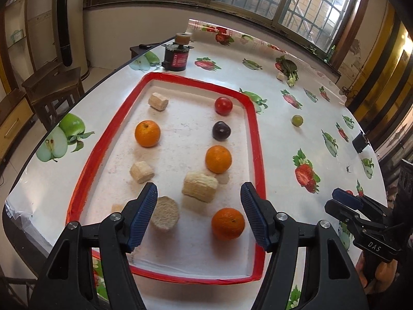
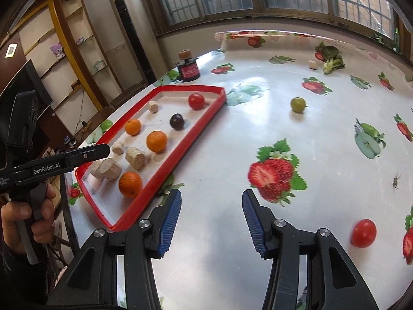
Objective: Organize fruits
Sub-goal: 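Withdraw both open tools from the tray toward the remaining fruit, then grasp the green plum with the left tool while the right tool grasps the red tomato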
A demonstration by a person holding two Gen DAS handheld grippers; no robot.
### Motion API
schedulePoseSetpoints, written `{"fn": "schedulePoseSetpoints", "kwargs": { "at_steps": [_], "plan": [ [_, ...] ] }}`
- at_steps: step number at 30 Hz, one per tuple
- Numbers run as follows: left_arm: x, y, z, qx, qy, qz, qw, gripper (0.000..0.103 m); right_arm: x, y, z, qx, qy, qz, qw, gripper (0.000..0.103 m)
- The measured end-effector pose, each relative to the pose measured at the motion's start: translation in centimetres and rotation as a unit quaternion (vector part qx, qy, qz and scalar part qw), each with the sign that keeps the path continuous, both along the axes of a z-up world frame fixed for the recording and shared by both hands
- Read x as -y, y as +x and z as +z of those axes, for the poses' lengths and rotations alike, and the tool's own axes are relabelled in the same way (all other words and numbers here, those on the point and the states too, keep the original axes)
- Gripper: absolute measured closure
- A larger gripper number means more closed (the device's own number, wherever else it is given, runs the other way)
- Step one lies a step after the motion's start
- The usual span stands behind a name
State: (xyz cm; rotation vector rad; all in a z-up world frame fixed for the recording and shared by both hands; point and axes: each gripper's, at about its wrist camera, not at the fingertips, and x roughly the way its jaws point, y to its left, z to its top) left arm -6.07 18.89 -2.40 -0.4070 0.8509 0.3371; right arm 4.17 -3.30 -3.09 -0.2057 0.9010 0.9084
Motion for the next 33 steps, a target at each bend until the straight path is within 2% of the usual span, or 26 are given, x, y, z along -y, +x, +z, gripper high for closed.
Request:
{"fn": "schedulePoseSetpoints", "kwargs": {
  "at_steps": [11, 20, 26, 33],
  "plan": [
    [4.5, 4.1, 1.0, 0.005, 0.006, -0.057, 0.9983, 0.037, 6.5, 2.9, 0.3, 0.003, 0.003, -0.071, 0.997, 0.052],
    [8.7, 8.3, 1.8, 0.005, 0.014, -0.113, 0.9935, 0.037, 10.8, 4.9, 0.4, 0.007, 0.002, -0.121, 0.993, 0.052],
    [10.7, 12.8, 1.2, -0.004, 0.012, -0.142, 0.9897, 0.037, 12.5, 6.4, -0.4, 0.007, -0.01, -0.147, 0.989, 0.052],
    [12.1, 19.4, -0.3, -0.028, 0.006, -0.154, 0.9877, 0.037, 13.1, 7.6, -2.2, -0.013, -0.026, -0.155, 0.988, 0.052]
  ]
}}
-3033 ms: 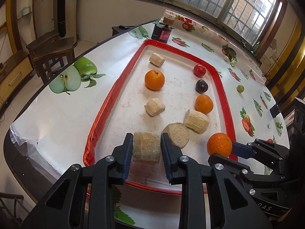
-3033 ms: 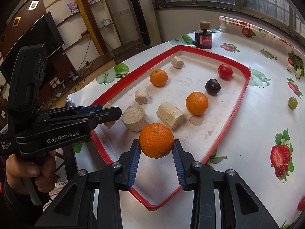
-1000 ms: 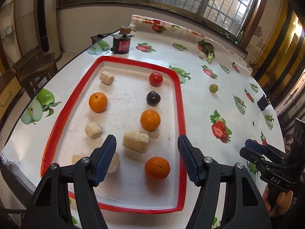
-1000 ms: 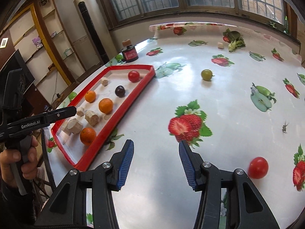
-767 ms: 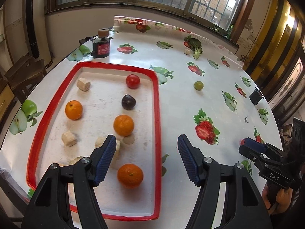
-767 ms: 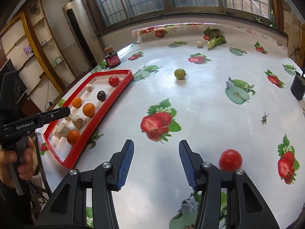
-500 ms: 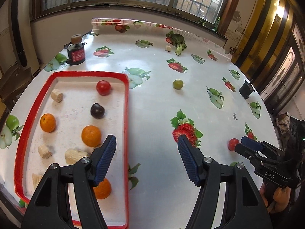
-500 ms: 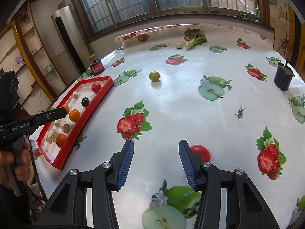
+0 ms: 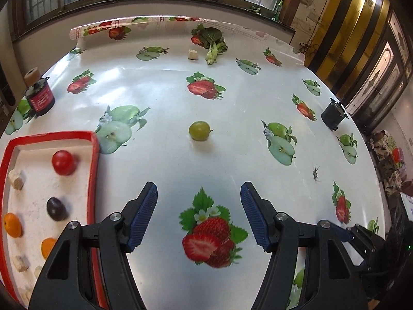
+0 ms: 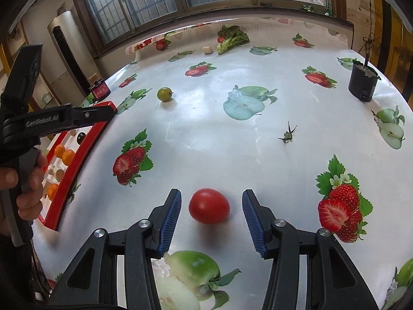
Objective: Organize fruits
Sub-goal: 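Grasp the green plum with the left tool while the right tool grasps the red tomato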
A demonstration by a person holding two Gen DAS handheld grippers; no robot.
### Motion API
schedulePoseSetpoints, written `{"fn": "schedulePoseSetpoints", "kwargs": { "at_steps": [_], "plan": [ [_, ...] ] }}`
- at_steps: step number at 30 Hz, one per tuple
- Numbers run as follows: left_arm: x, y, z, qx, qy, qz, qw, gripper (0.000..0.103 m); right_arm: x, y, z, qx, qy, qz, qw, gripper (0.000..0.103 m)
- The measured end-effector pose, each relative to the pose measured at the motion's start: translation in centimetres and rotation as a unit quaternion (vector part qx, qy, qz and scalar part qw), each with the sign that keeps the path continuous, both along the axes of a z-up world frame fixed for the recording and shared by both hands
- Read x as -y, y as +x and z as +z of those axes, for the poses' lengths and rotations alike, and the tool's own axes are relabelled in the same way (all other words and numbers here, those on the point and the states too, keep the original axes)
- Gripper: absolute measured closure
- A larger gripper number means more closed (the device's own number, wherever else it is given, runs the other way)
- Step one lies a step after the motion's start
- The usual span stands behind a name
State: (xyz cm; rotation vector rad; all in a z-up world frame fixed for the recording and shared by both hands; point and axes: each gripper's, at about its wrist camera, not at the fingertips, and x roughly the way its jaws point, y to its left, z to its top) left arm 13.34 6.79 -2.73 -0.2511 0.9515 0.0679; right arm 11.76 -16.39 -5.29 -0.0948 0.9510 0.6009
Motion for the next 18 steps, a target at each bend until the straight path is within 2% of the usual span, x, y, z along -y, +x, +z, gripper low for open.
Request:
{"fn": "schedulePoseSetpoints", "kwargs": {
  "at_steps": [3, 8, 13, 15, 16, 17, 18],
  "plan": [
    [0.0, 2.5, -0.9, -0.009, -0.004, 0.005, 0.9999, 0.037, 0.1, 0.2, -0.4, -0.006, -0.002, 0.001, 1.0, 0.052],
    [0.2, 6.2, -2.5, -0.024, 0.013, 0.012, 0.9996, 0.037, -0.2, 0.4, -0.9, -0.011, -0.009, 0.01, 1.0, 0.052],
    [-0.1, 8.5, -4.4, -0.034, 0.003, 0.019, 0.9992, 0.037, -0.4, 0.4, -1.3, -0.006, -0.017, 0.012, 1.0, 0.052],
    [0.2, 8.7, -4.6, -0.024, 0.017, 0.015, 0.9995, 0.037, -0.5, 0.1, -1.3, -0.001, -0.022, 0.012, 1.0, 0.052],
    [0.3, 8.6, -4.6, -0.02, 0.023, 0.012, 0.9995, 0.04, -0.6, 0.1, -1.4, 0.003, -0.027, 0.012, 1.0, 0.053],
    [0.4, 8.4, -4.5, -0.016, 0.023, 0.006, 0.9996, 0.055, -0.7, 0.0, -1.4, 0.008, -0.034, 0.013, 0.999, 0.054],
    [0.4, 8.3, -4.5, -0.015, 0.019, 0.0, 0.9997, 0.062, -0.9, -0.2, -1.3, 0.011, -0.039, 0.014, 0.999, 0.054]
  ]
}}
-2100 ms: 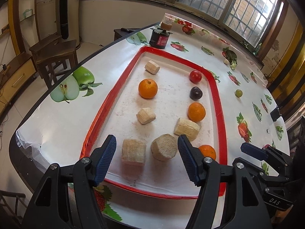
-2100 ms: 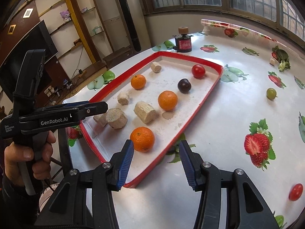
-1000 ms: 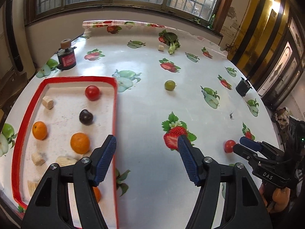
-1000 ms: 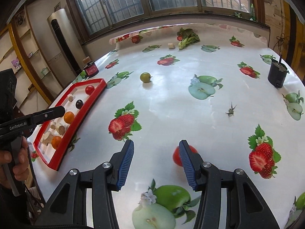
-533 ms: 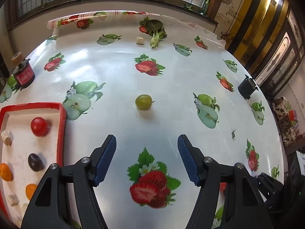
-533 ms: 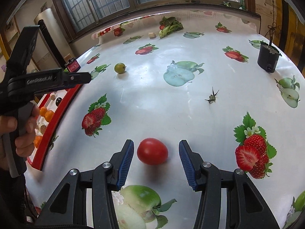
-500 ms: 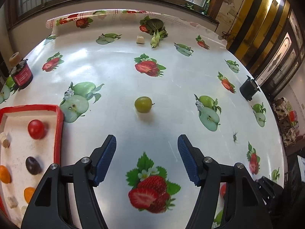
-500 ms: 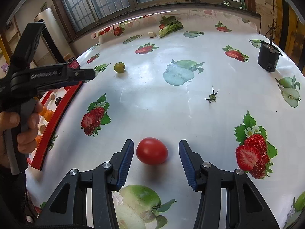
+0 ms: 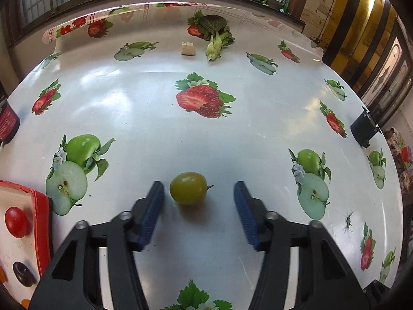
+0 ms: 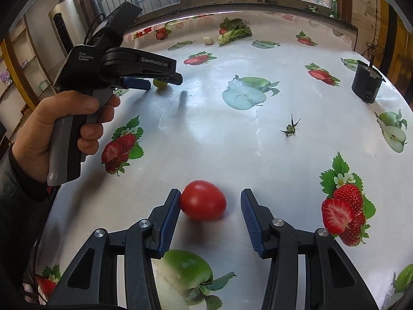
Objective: Organize fruits
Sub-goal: 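Grasp the green plum with the left tool while the right tool grasps the red tomato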
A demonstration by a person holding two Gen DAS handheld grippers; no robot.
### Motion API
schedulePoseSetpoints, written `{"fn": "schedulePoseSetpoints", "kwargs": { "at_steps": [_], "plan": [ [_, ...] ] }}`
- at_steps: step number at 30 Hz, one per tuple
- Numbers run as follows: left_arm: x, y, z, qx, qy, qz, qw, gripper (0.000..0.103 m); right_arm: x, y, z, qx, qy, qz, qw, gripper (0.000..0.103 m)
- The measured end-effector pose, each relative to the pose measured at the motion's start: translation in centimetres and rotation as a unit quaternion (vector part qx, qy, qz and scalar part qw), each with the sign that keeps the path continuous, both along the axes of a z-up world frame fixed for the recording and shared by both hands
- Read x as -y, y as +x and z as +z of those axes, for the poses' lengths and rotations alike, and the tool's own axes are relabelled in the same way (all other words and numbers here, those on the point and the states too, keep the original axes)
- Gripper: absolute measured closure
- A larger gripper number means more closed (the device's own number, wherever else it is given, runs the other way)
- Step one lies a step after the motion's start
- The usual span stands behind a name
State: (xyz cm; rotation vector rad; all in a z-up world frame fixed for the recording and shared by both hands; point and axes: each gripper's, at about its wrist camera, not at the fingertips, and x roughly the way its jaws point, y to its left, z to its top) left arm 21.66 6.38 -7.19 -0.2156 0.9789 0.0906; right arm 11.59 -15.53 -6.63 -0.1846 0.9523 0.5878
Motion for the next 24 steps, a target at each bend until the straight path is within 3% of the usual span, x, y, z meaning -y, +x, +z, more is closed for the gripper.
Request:
{"fn": "schedulePoseSetpoints", "kwargs": {
  "at_steps": [1, 2, 3, 10, 14, 15, 17, 19, 24],
  "plan": [
    [-0.1, -0.2, 0.0, -0.001, -0.004, -0.004, 1.0, 0.071, -0.1, -0.2, 0.0, 0.003, -0.002, 0.002, 1.0, 0.055],
    [-0.2, -0.5, 0.1, -0.002, -0.013, -0.007, 0.9999, 0.077, -0.2, -0.3, 0.0, 0.005, -0.004, 0.004, 1.0, 0.068],
    [-0.5, -1.0, 0.2, -0.004, -0.024, -0.01, 0.9997, 0.078, -0.3, -0.4, 0.1, 0.007, -0.009, 0.003, 1.0, 0.067],
    [-1.4, -5.8, 1.7, 0.017, -0.049, -0.006, 0.9986, 0.079, -0.1, -1.2, 1.9, 0.022, 0.013, 0.004, 1.0, 0.067],
    [-2.3, -6.1, 2.0, 0.02, -0.064, 0.006, 0.9977, 0.079, -0.6, -1.5, 2.8, 0.028, 0.024, 0.01, 0.999, 0.068],
    [-2.5, -5.6, 2.0, 0.018, -0.066, 0.01, 0.9976, 0.077, -0.8, -1.6, 2.9, 0.027, 0.028, 0.013, 0.999, 0.068],
    [-2.3, -4.6, 2.0, 0.017, -0.058, 0.011, 0.9981, 0.049, -1.1, -1.9, 3.0, 0.027, 0.03, 0.017, 0.999, 0.068],
    [-1.6, -3.5, 2.0, 0.024, -0.035, 0.011, 0.999, 0.038, -1.2, -2.1, 2.9, 0.025, 0.034, 0.02, 0.999, 0.068],
    [-0.5, -0.1, 0.4, 0.004, -0.003, 0.008, 1.0, 0.038, -1.0, -1.9, 2.4, 0.013, 0.04, 0.019, 0.999, 0.068]
  ]
}}
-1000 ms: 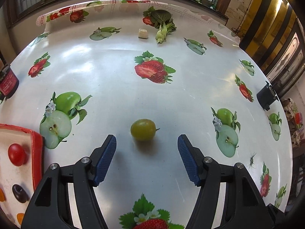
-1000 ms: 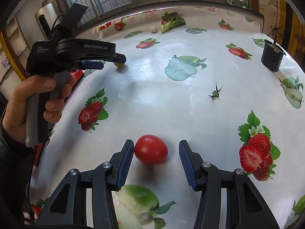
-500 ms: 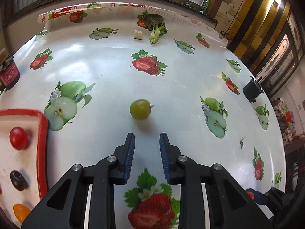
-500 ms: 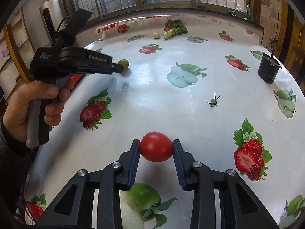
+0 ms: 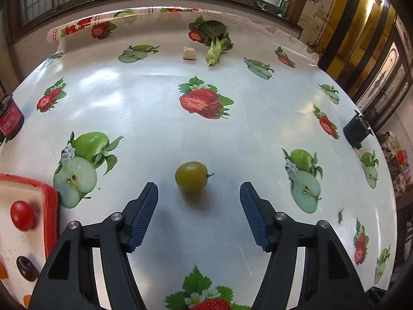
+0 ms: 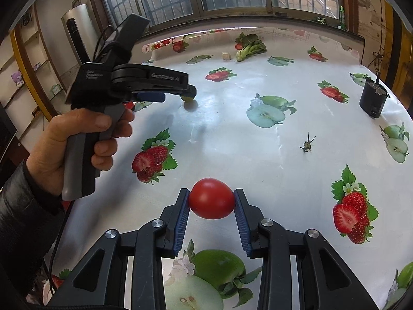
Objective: Organize fruits
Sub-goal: 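Grasp the green plum with the left tool while the right tool grasps the red tomato, then carry the green plum and red tomato over the red tray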
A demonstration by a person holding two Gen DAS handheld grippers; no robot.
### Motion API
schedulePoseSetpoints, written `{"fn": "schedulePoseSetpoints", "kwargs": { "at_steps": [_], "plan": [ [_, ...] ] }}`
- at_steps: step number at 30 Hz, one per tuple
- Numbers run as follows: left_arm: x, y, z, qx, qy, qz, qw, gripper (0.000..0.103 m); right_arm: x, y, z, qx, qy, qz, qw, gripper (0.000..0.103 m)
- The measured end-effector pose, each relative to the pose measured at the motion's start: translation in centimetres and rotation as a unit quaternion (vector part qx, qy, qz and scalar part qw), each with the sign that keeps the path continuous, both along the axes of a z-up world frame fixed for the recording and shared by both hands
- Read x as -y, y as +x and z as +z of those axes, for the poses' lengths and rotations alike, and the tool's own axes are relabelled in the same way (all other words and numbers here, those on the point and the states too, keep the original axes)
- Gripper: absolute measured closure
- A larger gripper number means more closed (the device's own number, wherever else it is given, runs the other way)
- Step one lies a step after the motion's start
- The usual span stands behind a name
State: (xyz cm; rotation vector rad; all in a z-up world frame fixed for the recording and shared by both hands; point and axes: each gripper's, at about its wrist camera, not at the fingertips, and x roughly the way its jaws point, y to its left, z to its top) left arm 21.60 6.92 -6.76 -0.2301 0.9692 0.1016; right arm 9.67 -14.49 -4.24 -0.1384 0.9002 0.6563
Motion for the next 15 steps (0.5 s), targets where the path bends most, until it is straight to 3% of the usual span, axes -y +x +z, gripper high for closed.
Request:
{"fn": "schedulePoseSetpoints", "kwargs": {
  "at_steps": [3, 5, 7, 10, 15],
  "plan": [
    [0.0, 1.0, -0.7, 0.003, 0.022, 0.002, 0.9997, 0.042, 0.3, 0.2, -0.1, -0.003, 0.001, -0.003, 1.0, 0.068],
    [-0.3, 1.0, -0.6, 0.005, 0.009, -0.004, 0.9999, 0.076, 0.5, 0.3, -0.2, -0.005, 0.002, -0.004, 1.0, 0.068],
    [-0.6, 0.4, -0.2, 0.008, -0.015, -0.008, 0.9998, 0.076, 0.6, 0.3, -0.4, -0.006, 0.002, -0.007, 1.0, 0.068],
    [-0.4, -1.2, 0.7, 0.016, -0.002, -0.016, 0.9997, 0.076, 0.8, 0.5, -0.5, -0.012, 0.004, -0.009, 1.0, 0.068],
    [-0.9, -4.9, 2.5, 0.034, -0.019, -0.012, 0.9992, 0.076, 0.4, 0.3, -0.1, -0.01, 0.012, -0.005, 1.0, 0.068]
  ]
}}
